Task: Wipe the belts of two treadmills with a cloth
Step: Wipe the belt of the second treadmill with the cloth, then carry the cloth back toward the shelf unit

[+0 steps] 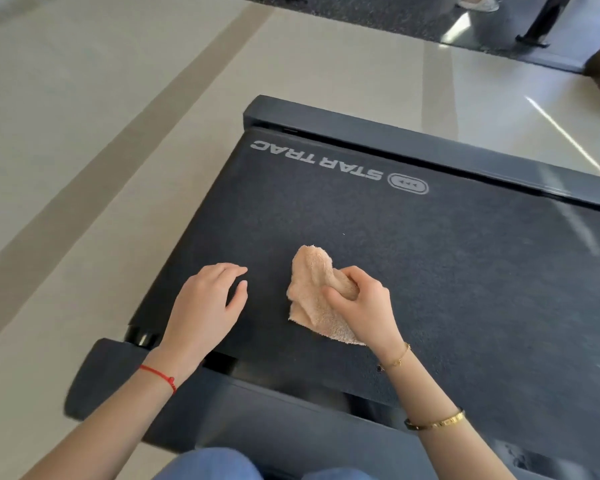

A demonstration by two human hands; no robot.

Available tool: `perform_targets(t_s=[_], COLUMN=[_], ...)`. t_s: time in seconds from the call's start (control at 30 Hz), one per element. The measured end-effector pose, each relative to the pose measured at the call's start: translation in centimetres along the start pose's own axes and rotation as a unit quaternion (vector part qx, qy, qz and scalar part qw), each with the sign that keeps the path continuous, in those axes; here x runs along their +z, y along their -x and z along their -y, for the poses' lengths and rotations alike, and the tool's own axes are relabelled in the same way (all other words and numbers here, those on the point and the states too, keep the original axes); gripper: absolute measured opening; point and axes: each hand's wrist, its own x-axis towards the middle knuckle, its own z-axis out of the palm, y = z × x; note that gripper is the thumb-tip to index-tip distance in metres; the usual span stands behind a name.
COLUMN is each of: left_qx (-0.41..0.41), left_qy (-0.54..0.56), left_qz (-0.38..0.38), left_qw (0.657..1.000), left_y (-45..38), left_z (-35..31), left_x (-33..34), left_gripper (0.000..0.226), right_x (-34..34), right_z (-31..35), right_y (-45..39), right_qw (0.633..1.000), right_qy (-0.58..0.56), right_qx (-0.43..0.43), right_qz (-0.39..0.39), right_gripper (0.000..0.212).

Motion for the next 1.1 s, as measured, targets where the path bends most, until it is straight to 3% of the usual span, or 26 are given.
perform_targets(t_s=[0.23, 0.5, 0.6, 0.67, 0.83, 0.97, 1.1], left_qx=[-0.105, -0.2, -0.225, -0.236, -0.257, -0.286, -0.36], left_qy=[-0.001, -0.014, -0.028, -0.037, -0.053, -0.067, -0.056], left_qz=[-0.041, -0.122, -0.134, -0.145, -0.164, -0.197, -0.248], left_qw=[0.994, 0.972, 0.965, 0.96, 0.951, 0.935, 0.898], left_y=[2.1, 8.0, 10.9, 12.9, 17.3, 20.8, 25.2], left_z=[-3.3, -14.4, -18.6, -20.8, -24.8, -27.9, -31.6], left_x=[-20.5, -52.2, -62.5, -67.9, -75.1, -76.0, -74.9], left_gripper=[0.022, 0.022, 0.023, 0.023, 0.025, 0.025, 0.025], right_x=[-7.6, -22.7, -27.8, -30.2, -32.8, -33.4, -34.0], right_z=[18.0, 45.1, 53.9, 58.2, 63.5, 63.9, 63.0], right_y=[2.0, 10.1, 13.8, 16.0, 20.6, 22.9, 24.0], right_qw=[0.997, 0.989, 0.986, 0.983, 0.973, 0.959, 0.944], right_qy=[-0.053, -0.094, -0.074, -0.064, -0.047, -0.047, -0.052], right_qx=[0.028, -0.017, -0.051, -0.07, -0.133, -0.171, -0.189], right_qz=[0.041, 0.115, 0.138, 0.158, 0.182, 0.219, 0.267], right_gripper=[0.009, 0.015, 0.029, 0.023, 0.017, 0.017, 0.018])
